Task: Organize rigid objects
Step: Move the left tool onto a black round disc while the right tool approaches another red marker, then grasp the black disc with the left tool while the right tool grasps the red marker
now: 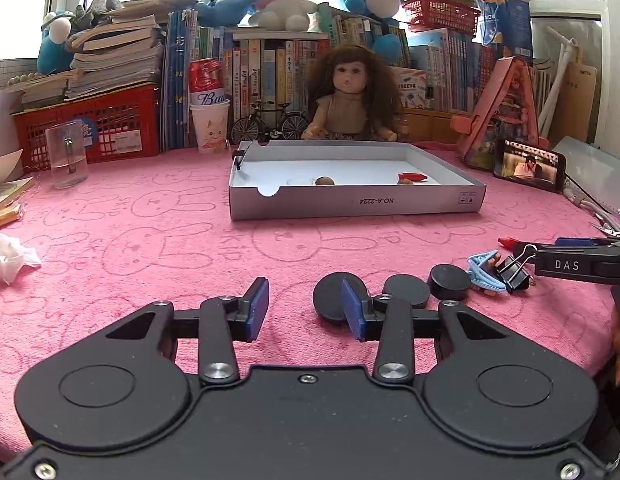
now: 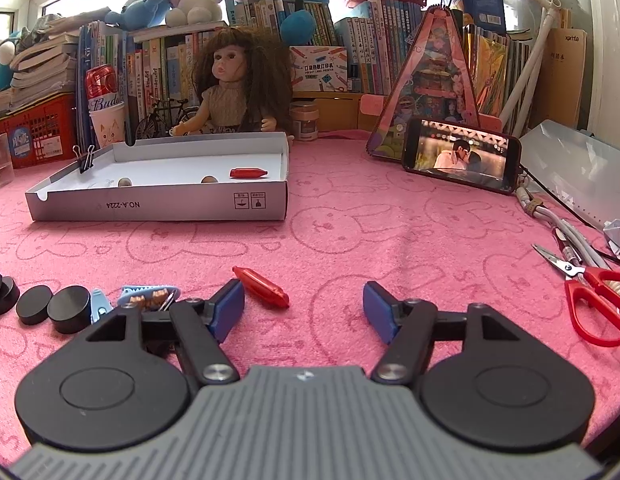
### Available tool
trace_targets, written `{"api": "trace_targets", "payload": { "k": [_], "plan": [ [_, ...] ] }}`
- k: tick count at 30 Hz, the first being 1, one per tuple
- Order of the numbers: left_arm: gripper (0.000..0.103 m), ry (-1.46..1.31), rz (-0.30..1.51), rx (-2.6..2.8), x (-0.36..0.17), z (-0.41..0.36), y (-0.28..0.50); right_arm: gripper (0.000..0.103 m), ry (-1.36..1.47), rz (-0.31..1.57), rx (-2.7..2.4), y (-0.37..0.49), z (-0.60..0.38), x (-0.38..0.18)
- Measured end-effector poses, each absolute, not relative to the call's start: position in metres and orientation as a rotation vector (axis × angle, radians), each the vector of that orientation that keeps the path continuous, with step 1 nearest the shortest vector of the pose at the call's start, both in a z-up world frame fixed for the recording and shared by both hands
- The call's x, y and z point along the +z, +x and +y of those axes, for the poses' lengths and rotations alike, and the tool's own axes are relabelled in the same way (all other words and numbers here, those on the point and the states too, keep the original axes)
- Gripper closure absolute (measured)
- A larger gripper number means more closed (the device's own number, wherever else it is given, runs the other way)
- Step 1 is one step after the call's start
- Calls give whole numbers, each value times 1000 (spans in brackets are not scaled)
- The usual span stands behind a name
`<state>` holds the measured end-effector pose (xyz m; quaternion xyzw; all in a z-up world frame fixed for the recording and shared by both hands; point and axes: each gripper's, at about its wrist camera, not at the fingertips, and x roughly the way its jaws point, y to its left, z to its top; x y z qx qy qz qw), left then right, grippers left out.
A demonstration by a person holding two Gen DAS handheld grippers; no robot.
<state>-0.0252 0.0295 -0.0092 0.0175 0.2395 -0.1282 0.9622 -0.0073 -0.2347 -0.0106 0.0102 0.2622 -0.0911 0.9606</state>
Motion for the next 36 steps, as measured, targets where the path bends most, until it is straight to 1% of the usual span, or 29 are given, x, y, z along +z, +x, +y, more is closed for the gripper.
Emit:
{"api": "trace_targets", "payload": {
  "k": [5, 14, 15, 16, 17, 18, 19, 23, 26, 28, 29, 30, 31, 34, 36],
  "plan": [
    [65, 11, 480, -292, -6, 27, -26, 26, 32, 533, -183, -8, -235, -10],
    [65, 51, 503, -303, -14, 18, -26, 26, 36, 531, -181, -7, -236, -9],
    [66, 50, 504, -306, -14, 17, -26, 26, 41, 531, -180, -7, -237, -8],
    [71, 49, 506, -308, -14, 17, -26, 26, 46, 531, -178, -7, -237, -8],
    [73, 46, 505, -312, -14, 17, -26, 26, 52, 531, -177, -6, -237, -7],
    [73, 45, 504, -310, -14, 17, -26, 27, 55, 530, -176, -6, -237, -7],
    [73, 47, 501, -307, -14, 16, -26, 29, 58, 528, -174, -6, -237, -7],
    [73, 45, 492, -296, -12, 17, -26, 34, 60, 519, -162, -6, -235, -5],
    [73, 39, 486, -286, -11, 20, -26, 41, 77, 514, -157, -9, -233, -2],
    [73, 36, 485, -278, -10, 21, -25, 53, 83, 511, -152, -13, -233, 1],
    [73, 33, 486, -274, -10, 22, -24, 56, 78, 513, -158, -15, -232, 2],
    [73, 31, 486, -270, -10, 23, -24, 63, 71, 519, -167, -16, -232, 2],
    [73, 29, 486, -268, -10, 24, -23, 67, 61, 531, -176, -17, -233, 1],
    [73, 29, 487, -261, -10, 25, -21, 71, 41, 563, -200, -16, -236, -2],
    [73, 28, 489, -258, -10, 26, -20, 71, 28, 562, -205, -14, -238, -3]
  ]
}}
